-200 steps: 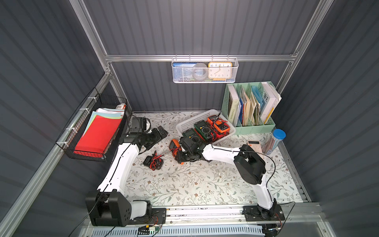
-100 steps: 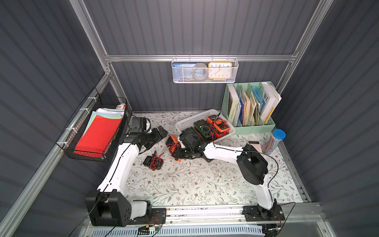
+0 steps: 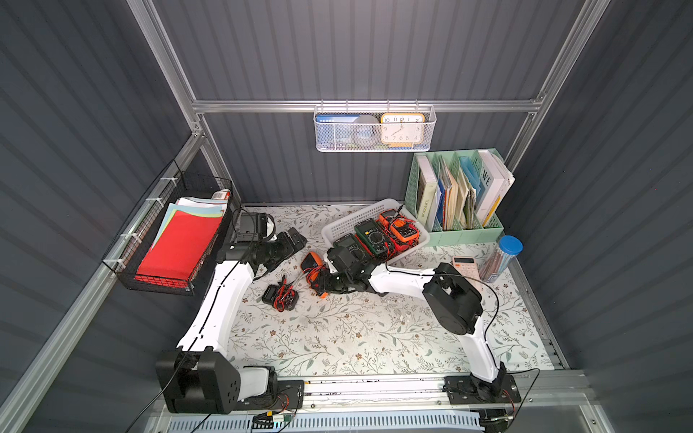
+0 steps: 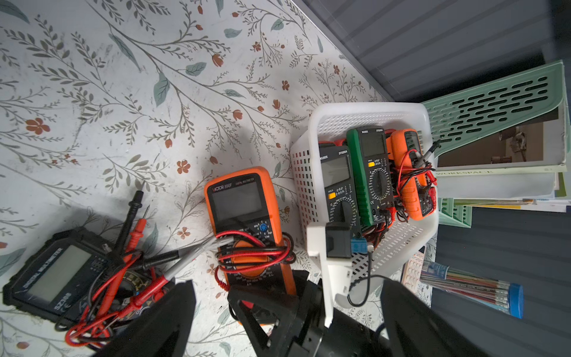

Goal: Put the multimeter into the basket
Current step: Pick up the multimeter from the center of the board, then place the multimeter in the basket.

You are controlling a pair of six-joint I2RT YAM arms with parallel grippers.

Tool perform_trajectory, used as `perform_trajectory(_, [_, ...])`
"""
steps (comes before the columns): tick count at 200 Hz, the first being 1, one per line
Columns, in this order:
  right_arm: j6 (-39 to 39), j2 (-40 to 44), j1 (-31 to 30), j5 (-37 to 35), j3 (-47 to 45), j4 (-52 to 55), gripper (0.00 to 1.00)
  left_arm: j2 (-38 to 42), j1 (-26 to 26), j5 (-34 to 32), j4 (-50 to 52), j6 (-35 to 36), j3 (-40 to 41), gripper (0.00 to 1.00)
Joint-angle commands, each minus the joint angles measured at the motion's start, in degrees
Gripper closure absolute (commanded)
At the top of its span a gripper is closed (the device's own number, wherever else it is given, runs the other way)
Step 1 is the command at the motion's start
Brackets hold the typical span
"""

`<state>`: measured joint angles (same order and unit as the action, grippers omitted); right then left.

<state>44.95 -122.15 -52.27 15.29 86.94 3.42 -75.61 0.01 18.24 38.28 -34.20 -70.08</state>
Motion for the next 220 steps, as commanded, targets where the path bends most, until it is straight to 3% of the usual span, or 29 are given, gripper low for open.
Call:
perform_trajectory(1, [-3.98,7.42,-0.02,-4.47,0.61,-1.85,0.75,-0.55,0.25,0.75,-0.58,-0.17,-1.38,0.01])
perform_trajectory(71, [-3.78,13.48,3.35,-4.92,-0.45,-4.08,0.75,-0.72,0.25,0.36,-0.84,-0.08,-1.51,0.01])
perform_trajectory(155, [-7.24,17.64,17.27,-1.75,-3.14,1.81,0.74,-1.18,0.25,1.43,-1.11,0.20,-1.66,0.01])
perform_trajectory(171, [-7.92,17.26,19.08,2.38,-3.34,3.62,0.74,-1.28,0.25,1.46,-1.12,0.30,-1.68,0.01])
perform_trajectory(220, [-9.25,16.15,19.95,5.25,-3.96,6.46,0.74,-1.90,0.25,2.11,-1.14,0.27,-2.15,0.01])
